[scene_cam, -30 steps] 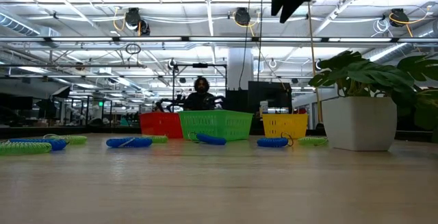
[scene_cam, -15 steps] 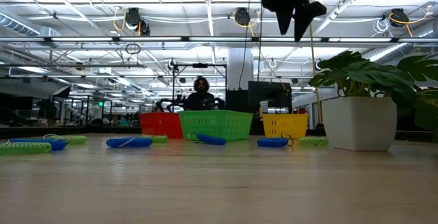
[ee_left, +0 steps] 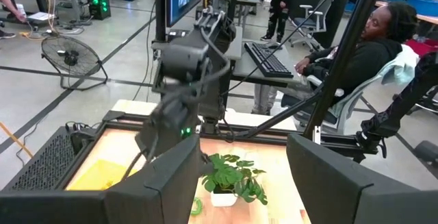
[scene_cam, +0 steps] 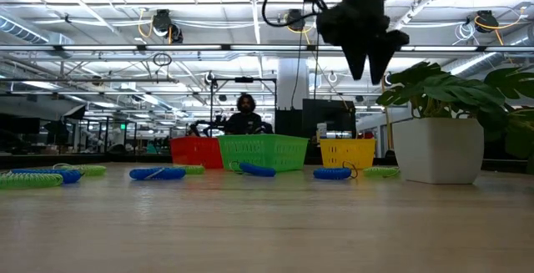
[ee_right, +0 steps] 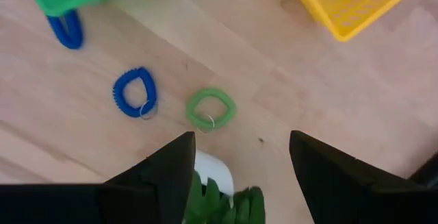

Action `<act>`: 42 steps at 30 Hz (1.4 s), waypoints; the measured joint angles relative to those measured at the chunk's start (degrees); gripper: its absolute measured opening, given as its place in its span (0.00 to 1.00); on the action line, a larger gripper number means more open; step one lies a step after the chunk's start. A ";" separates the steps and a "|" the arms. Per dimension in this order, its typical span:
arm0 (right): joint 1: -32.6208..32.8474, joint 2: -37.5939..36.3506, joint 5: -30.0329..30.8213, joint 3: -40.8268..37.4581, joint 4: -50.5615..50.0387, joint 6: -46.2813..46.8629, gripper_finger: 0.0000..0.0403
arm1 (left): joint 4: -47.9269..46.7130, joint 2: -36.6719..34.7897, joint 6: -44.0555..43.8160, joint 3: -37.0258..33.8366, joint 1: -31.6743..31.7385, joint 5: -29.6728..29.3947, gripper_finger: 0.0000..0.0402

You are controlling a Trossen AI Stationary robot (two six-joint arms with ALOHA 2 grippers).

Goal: Sort spring keychains
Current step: Put the green spring keychain into the green bin

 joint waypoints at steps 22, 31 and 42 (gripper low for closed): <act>1.25 0.00 -1.46 -21.18 22.33 0.09 0.56 | -2.77 0.00 -0.39 -0.01 0.00 0.15 0.57; 2.80 -0.02 -2.79 -27.70 28.61 -0.06 0.56 | -2.99 0.00 -0.61 -0.01 0.00 1.20 0.57; 3.00 4.11 -2.79 -30.30 34.17 -3.52 0.52 | -2.99 -0.02 -0.57 -0.01 -0.02 1.21 0.57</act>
